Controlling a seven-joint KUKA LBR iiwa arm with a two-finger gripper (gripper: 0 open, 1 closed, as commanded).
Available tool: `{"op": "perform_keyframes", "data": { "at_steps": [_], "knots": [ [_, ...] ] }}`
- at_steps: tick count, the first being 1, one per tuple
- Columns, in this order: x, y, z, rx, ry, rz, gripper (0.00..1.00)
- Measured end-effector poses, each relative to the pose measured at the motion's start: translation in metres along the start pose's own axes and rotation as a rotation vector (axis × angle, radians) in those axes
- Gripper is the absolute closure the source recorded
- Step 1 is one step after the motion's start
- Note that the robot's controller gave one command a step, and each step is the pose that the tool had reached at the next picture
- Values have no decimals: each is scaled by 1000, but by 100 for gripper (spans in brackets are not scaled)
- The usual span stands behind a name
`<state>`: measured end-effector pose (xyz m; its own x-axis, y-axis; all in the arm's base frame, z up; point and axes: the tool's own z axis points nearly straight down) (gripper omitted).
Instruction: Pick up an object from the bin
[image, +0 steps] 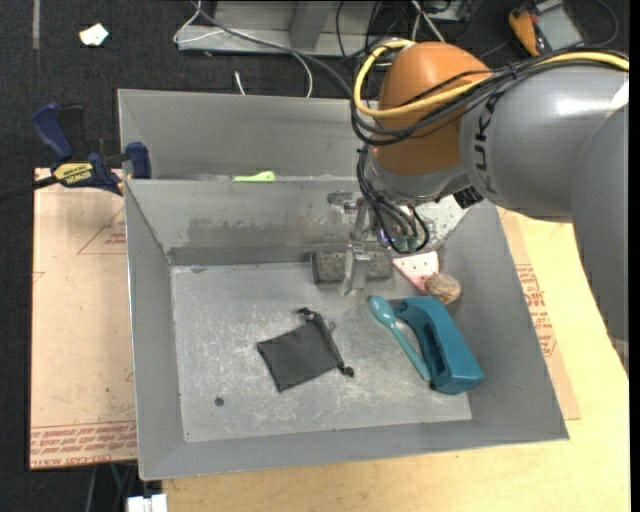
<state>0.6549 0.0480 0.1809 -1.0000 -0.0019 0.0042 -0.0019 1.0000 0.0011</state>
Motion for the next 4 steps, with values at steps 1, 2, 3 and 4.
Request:
{"op": "perform_keyframes", "data": {
  "at_steps": [1, 2, 3, 4],
  "knots": [
    [-1, 0, -5, 0, -6, 1, 0],
    [39, 22, 52, 0, -6, -148, 0],
    [8, -48, 61, 1, -17, -74, 0],
    [42, 48, 60, -6, -3, -386, 0]
  ]
}}
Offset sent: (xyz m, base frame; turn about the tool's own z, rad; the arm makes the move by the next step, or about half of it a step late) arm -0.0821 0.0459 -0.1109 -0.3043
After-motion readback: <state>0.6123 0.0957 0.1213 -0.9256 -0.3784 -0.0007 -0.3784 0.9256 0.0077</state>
